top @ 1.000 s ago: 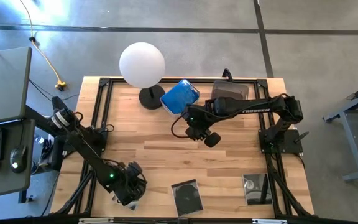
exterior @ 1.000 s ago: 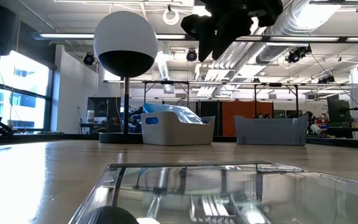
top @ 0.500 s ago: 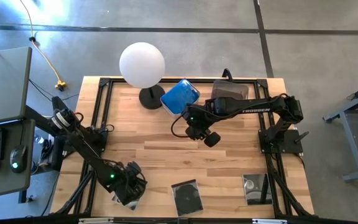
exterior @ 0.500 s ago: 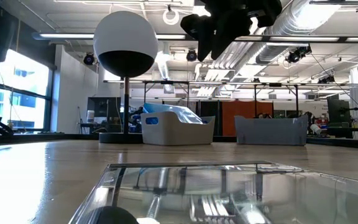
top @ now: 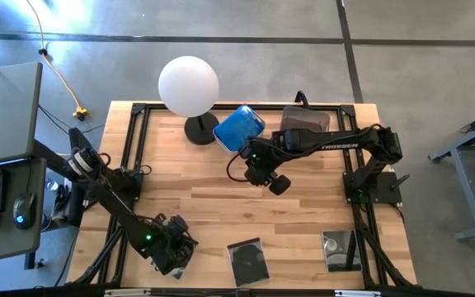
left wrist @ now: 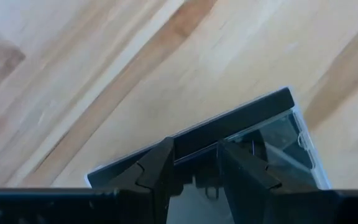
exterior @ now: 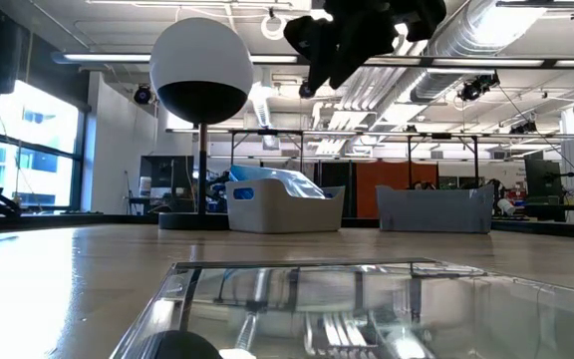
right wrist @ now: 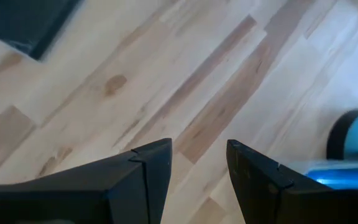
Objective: Pick & place jewel cases by type
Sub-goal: Put the left black CD case into the black bin
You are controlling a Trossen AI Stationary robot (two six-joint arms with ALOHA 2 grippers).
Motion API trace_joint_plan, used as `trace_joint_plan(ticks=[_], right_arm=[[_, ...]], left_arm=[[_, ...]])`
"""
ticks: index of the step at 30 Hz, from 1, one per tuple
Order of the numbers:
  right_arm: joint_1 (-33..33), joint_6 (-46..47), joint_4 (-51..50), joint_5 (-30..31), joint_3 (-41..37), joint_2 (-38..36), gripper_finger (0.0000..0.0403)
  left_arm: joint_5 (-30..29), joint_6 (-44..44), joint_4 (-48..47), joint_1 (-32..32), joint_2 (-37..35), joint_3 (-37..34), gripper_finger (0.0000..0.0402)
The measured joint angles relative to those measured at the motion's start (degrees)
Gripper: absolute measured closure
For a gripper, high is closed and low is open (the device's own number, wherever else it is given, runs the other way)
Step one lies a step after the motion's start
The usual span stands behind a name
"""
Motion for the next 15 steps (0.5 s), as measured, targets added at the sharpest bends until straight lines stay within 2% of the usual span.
trace_joint_plan(ticks=[7, 12, 15], right_arm=[[0.0, 0.7, -0.1, -2.5, 0.0, 0.0, 0.0254], [0.0, 2.1, -0.1, -4.5, 0.0, 0.0, 0.0254], [0.0, 3.7, -0.1, -8.7, 0.0, 0.1, 0.0254]], left_arm=[[-2.6, 3.6, 0.6, 3.1, 0.1, -0.1, 0.0278], [-4.3, 10.9, 0.5, 8.8, 0.2, -0.2, 0.0278], [-6.2, 14.1, 0.5, 13.0, 0.3, -0.3, 0.0278]])
